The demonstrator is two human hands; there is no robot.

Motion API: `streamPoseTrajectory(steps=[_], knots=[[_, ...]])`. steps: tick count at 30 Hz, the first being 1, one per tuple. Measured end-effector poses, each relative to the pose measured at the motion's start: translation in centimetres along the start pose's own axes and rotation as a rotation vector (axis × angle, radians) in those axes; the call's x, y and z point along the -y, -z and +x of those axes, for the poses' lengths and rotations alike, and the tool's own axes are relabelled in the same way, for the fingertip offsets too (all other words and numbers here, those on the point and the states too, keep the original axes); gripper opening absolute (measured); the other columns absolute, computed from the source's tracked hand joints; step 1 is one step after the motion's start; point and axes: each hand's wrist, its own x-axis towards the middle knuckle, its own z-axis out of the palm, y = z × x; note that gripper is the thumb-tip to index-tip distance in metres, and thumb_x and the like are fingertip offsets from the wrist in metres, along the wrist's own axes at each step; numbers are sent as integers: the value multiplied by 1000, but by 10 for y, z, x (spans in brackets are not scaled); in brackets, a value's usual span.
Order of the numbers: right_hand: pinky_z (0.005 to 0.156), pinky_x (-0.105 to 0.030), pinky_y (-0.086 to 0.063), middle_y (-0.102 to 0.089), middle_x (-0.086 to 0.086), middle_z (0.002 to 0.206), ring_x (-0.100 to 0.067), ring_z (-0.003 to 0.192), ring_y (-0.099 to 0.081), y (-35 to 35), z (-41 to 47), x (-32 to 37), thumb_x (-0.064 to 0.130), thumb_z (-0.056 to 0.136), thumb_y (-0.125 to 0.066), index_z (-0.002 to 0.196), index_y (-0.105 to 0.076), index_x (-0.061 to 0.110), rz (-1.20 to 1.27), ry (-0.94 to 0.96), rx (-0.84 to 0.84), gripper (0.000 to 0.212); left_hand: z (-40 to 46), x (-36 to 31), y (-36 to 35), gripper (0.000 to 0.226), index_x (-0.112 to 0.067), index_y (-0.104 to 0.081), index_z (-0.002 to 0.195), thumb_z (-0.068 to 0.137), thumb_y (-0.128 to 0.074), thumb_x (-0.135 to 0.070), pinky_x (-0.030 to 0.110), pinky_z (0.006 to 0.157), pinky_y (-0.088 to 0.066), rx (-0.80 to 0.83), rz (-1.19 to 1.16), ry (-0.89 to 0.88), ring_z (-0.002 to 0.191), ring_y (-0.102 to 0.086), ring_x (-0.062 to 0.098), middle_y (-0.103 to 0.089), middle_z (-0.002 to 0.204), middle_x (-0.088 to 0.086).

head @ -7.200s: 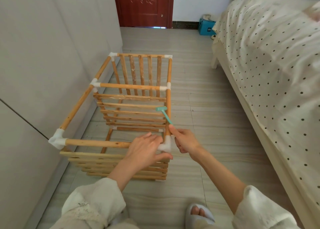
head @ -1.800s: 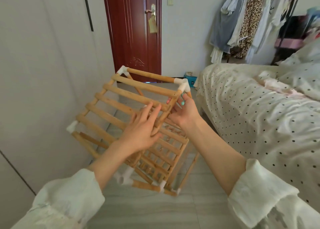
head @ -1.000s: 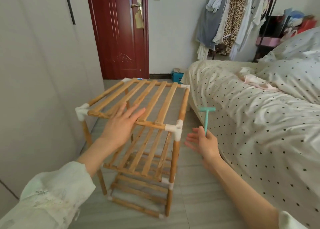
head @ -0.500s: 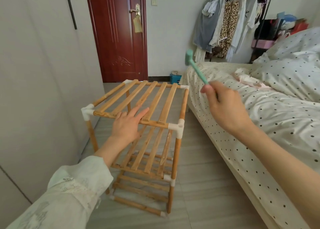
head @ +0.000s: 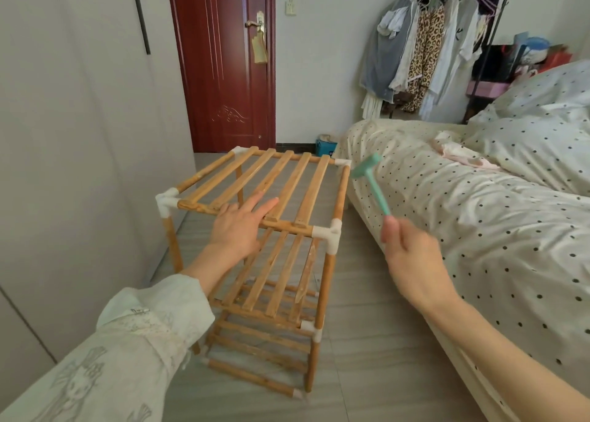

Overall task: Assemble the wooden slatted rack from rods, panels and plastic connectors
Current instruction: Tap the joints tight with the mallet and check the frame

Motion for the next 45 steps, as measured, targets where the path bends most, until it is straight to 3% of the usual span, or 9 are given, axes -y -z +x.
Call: streamPoseTrajectory(steps=[12, 16, 19, 23, 26, 30, 34, 41, 45], knots=[[65, -36, -45, -46, 1, 64, -27, 67, -49, -9, -8, -5, 38, 101, -25, 65, -34, 24, -21, -208, 163, 40, -5, 0, 1, 92, -38, -3, 149, 83, -61, -10, 41, 115, -23, 25, 15, 3, 131, -38, 26, -6, 159, -4], [55, -37, -33, -43, 2, 56, -22, 54, -42, 4, 3, -2, 26, 101, -30, 70, -40, 16, 100, -70, -81, 34, -2, 0, 0, 92, -39, -4, 149, 82, -61, -10, 41, 115, -24, -1, -7, 5, 131, -38, 26, -7, 159, -5], [58, -31, -35, -45, 4, 60, -25, 62, -49, -8, -10, -3, 36, 101, -25, 69, -39, 17, 57, -221, 156, 40, -6, -1, 0, 91, -38, -5, 149, 83, -60, -12, 41, 115, -23, 27, -6, 8, 132, -37, 27, -6, 159, -4], [50, -28, -32, -38, 5, 54, -9, 48, -38, -7, -5, -1, 31, 101, -28, 63, -32, 23, 140, -42, -59, 39, -2, 0, 1, 92, -39, -4, 149, 82, -60, -10, 41, 116, -23, 12, -3, 10, 132, -37, 27, -5, 159, -4], [58, -31, -40, -43, 2, 59, -15, 56, -43, -16, -19, -5, 37, 101, -24, 62, -33, 22, 58, -179, 171, 42, -5, -1, 1, 92, -39, -5, 149, 82, -60, -10, 42, 115, -22, 29, -6, 10, 132, -37, 27, -6, 159, -4], [46, -21, -31, -38, 5, 51, -12, 46, -34, -9, -5, -3, 26, 101, -28, 63, -35, 20, 151, -14, -108, 40, -2, 0, -1, 92, -39, -5, 149, 82, -60, -10, 42, 115, -21, -4, 1, 4, 132, -37, 27, -6, 159, -4], [63, -31, -45, -44, 3, 61, -23, 62, -49, -26, -21, -10, 40, 101, -23, 65, -36, 20, -172, -139, 264, 43, -4, 0, -2, 91, -38, -6, 149, 82, -59, -8, 42, 115, -21, 3, -2, -4, 133, -36, 28, -6, 159, -4], [55, -38, -34, -40, 1, 53, -20, 50, -39, 6, 11, 8, 31, 102, -29, 65, -38, 15, 110, 73, -227, 41, -3, 3, 0, 93, -38, -4, 150, 81, -60, -8, 41, 116, -19, 17, -29, -4, 135, -31, 27, -4, 159, -4], [62, -35, -39, -43, 1, 60, -28, 65, -49, -11, -5, -30, 38, 101, -25, 64, -35, 20, -173, -164, 237, 42, -2, 4, -1, 95, -39, 0, 149, 81, -59, -9, 42, 116, -15, 45, -61, -9, 138, -26, 28, 0, 159, -5]])
